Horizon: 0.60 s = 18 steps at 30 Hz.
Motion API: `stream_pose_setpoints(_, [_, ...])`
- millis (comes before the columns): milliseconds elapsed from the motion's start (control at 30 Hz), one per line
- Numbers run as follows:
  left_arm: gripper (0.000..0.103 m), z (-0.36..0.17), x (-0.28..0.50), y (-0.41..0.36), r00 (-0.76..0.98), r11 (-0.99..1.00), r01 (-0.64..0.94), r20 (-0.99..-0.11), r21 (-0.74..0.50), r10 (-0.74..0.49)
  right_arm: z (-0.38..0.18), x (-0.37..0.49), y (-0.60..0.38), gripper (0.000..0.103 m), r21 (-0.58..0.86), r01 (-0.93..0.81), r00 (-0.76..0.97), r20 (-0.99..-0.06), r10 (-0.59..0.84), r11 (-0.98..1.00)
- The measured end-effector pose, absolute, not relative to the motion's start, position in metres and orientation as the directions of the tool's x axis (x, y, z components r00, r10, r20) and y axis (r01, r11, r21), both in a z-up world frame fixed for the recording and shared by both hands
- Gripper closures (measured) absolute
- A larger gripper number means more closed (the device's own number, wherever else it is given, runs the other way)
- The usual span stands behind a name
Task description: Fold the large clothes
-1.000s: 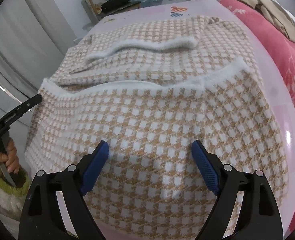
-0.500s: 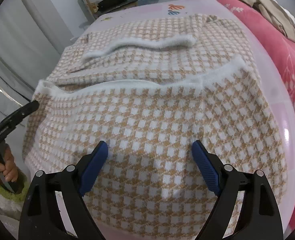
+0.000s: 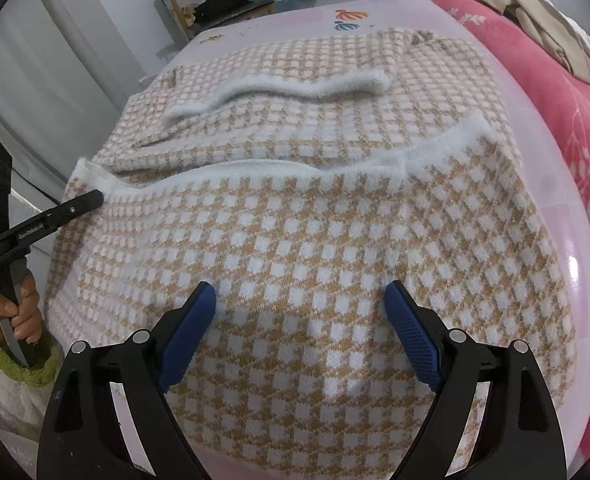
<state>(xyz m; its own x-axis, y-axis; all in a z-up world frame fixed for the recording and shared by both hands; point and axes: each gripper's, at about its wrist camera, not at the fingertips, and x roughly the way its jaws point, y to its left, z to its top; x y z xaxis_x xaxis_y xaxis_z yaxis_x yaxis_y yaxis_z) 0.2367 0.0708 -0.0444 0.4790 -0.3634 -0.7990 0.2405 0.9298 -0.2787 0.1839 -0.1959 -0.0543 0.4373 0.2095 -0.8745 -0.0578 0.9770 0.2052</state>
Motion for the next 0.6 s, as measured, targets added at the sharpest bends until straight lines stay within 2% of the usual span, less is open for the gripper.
stream_pose_setpoints(233, [0.074,-0.049,0.227,0.058,0.479,0.949,0.247,-0.827,-0.196,-0.295,-0.054,0.183,-0.197,0.021,0.205,-0.063,0.439,-0.873,0.211,0.977])
stream_pose_setpoints(433, [0.074,-0.051,0.226,0.058,0.490,0.957,0.216,-0.827,-0.191,-0.276,-0.053,0.181,-0.197,0.021,0.207,-0.068,0.442,-0.871,0.216,0.976])
stream_pose_setpoints(600, [0.073,-0.050,0.224,0.053,0.505,0.966,0.216,-0.831,-0.140,-0.233,-0.052,0.179,-0.199,0.021,0.213,-0.068,0.447,-0.867,0.221,0.975])
